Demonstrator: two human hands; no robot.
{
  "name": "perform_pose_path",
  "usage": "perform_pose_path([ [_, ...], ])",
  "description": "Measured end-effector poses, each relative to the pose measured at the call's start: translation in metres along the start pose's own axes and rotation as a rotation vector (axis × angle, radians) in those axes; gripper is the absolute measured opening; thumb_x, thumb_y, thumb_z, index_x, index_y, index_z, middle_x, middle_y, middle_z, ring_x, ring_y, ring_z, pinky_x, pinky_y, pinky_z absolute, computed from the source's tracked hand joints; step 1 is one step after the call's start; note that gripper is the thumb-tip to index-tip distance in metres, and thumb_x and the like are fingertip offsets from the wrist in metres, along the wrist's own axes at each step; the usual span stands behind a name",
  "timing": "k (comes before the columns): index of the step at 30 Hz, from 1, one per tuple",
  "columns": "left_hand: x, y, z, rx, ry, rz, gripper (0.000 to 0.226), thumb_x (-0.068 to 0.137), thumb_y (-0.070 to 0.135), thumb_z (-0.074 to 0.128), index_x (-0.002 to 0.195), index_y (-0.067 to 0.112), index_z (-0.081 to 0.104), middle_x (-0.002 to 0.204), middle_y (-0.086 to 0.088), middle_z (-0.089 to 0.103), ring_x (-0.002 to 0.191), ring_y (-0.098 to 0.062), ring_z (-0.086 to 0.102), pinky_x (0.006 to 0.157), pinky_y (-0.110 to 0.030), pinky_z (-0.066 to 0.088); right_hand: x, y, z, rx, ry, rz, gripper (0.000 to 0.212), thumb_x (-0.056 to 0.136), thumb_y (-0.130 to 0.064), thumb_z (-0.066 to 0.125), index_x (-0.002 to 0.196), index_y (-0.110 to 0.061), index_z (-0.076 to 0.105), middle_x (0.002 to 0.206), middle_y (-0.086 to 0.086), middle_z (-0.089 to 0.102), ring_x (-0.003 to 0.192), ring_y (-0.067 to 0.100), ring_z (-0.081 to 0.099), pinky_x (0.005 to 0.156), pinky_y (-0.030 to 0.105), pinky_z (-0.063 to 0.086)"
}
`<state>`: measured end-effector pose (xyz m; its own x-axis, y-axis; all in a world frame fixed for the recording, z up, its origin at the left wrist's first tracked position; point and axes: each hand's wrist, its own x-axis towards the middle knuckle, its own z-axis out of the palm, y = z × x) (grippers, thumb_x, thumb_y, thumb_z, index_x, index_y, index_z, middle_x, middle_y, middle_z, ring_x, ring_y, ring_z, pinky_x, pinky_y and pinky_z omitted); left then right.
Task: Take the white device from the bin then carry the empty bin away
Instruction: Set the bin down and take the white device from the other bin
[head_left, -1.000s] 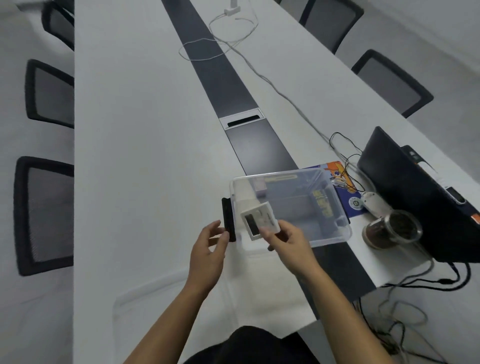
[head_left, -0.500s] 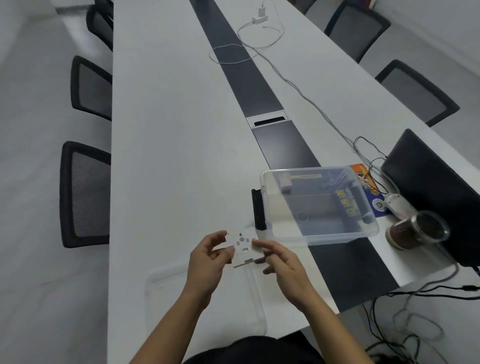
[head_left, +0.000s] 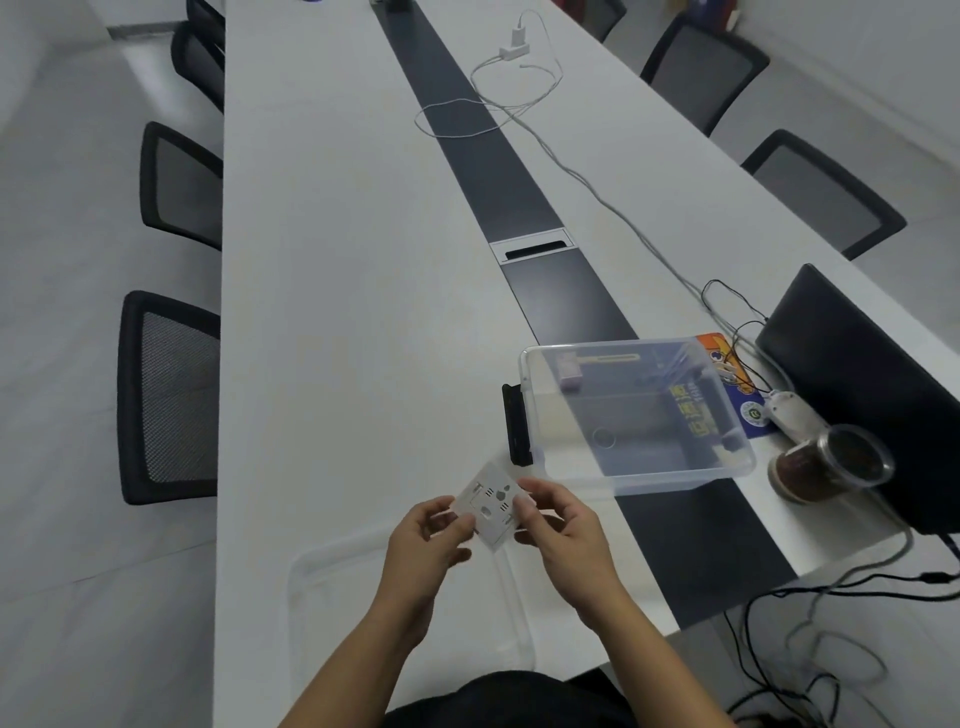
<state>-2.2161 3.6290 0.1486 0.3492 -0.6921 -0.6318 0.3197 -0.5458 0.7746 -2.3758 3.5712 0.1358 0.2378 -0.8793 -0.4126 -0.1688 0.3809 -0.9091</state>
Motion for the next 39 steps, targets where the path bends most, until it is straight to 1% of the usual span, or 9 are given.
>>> perform_pose_path([
  [5, 0.002, -0.008, 0.005, -0.233, 0.038, -0.166, 0.023, 0.092, 0.009, 0.067, 0.112, -0.001, 0.069, 0.100, -0.017, 0.078, 0.101, -0.028, 0.073, 0.090, -0.036, 0.056, 0.004, 0.010, 0.003, -0.065, -0.033, 0.006, 0.044, 0.089, -0.040, 0.071, 0.130, -0.026, 0.065, 0.116, -0.003, 0.073, 0.101, 0.011, 0.072, 0.093, 0.031, 0.057],
  [8, 0.002, -0.009, 0.005, -0.319, 0.037, -0.218, 0.021, 0.092, 0.006, 0.066, 0.109, -0.005, 0.073, 0.100, -0.019, 0.078, 0.105, -0.030, 0.072, 0.097, -0.039, 0.054, 0.005, 0.014, 0.004, -0.095, -0.042, 0.004, 0.041, 0.088, -0.039, 0.073, 0.126, -0.026, 0.069, 0.114, -0.007, 0.075, 0.101, 0.008, 0.072, 0.093, 0.030, 0.057],
  [12, 0.001, -0.009, 0.006, -0.384, 0.108, -0.271, 0.017, 0.090, 0.002, 0.067, 0.102, -0.008, 0.073, 0.097, -0.022, 0.078, 0.102, -0.030, 0.072, 0.092, -0.039, 0.055, 0.004, 0.020, 0.007, -0.113, -0.037, -0.012, 0.038, 0.087, -0.039, 0.074, 0.122, -0.026, 0.071, 0.112, -0.010, 0.075, 0.100, 0.007, 0.071, 0.092, 0.030, 0.057],
  [16, 0.003, -0.010, 0.008, -0.519, 0.141, -0.326, 0.022, 0.091, 0.000, 0.065, 0.107, -0.014, 0.068, 0.091, -0.024, 0.077, 0.103, -0.033, 0.071, 0.089, -0.038, 0.053, 0.004, 0.025, 0.016, -0.151, 0.004, -0.031, 0.034, 0.088, -0.033, 0.074, 0.121, -0.026, 0.071, 0.114, -0.010, 0.073, 0.102, 0.005, 0.070, 0.092, 0.026, 0.056],
  [19, 0.002, -0.005, 0.007, -0.565, 0.116, -0.323, 0.023, 0.092, 0.005, 0.065, 0.107, -0.013, 0.068, 0.098, -0.028, 0.075, 0.105, -0.034, 0.070, 0.093, -0.040, 0.053, 0.005, 0.027, 0.019, -0.185, -0.002, -0.045, 0.034, 0.088, -0.031, 0.074, 0.121, -0.026, 0.070, 0.115, -0.010, 0.072, 0.102, 0.005, 0.069, 0.092, 0.026, 0.056],
  [26, 0.008, -0.009, -0.005, -0.492, -0.004, -0.269, 0.043, 0.091, 0.033, 0.068, 0.115, -0.003, 0.071, 0.100, -0.022, 0.067, 0.100, -0.033, 0.067, 0.102, -0.046, 0.052, 0.011, 0.020, 0.019, -0.300, -0.001, -0.123, 0.035, 0.091, -0.033, 0.070, 0.125, -0.023, 0.068, 0.113, -0.010, 0.070, 0.099, 0.004, 0.068, 0.083, 0.014, 0.054],
  [32, 0.015, -0.003, -0.017, -0.255, 0.049, -0.182, 0.053, 0.081, 0.048, 0.075, 0.110, 0.004, 0.069, 0.104, -0.014, 0.073, 0.102, -0.031, 0.071, 0.096, -0.047, 0.055, 0.015, 0.020, 0.026, -0.425, -0.065, -0.262, 0.028, 0.088, -0.024, 0.074, 0.116, -0.028, 0.072, 0.105, -0.017, 0.065, 0.097, 0.003, 0.066, 0.086, 0.018, 0.055],
  [36, 0.024, -0.006, -0.030, -0.133, 0.100, -0.139, 0.051, 0.076, 0.041, 0.082, 0.105, 0.002, 0.066, 0.105, -0.012, 0.071, 0.102, -0.026, 0.069, 0.089, -0.043, 0.058, 0.022, 0.025, 0.035, -0.430, -0.133, -0.297, 0.032, 0.084, -0.022, 0.077, 0.104, -0.046, 0.070, 0.103, -0.014, 0.065, 0.100, 0.003, 0.064, 0.086, 0.018, 0.054],
  [39, 0.031, -0.015, -0.040, -0.133, 0.124, -0.158, 0.048, 0.077, 0.037, 0.081, 0.106, 0.002, 0.067, 0.099, -0.010, 0.072, 0.097, -0.023, 0.069, 0.082, -0.039, 0.057, 0.031, 0.027, 0.043, -0.391, -0.190, -0.262, 0.037, 0.084, -0.014, 0.077, 0.101, -0.046, 0.070, 0.105, -0.013, 0.064, 0.101, 0.002, 0.065, 0.088, 0.021, 0.055],
])
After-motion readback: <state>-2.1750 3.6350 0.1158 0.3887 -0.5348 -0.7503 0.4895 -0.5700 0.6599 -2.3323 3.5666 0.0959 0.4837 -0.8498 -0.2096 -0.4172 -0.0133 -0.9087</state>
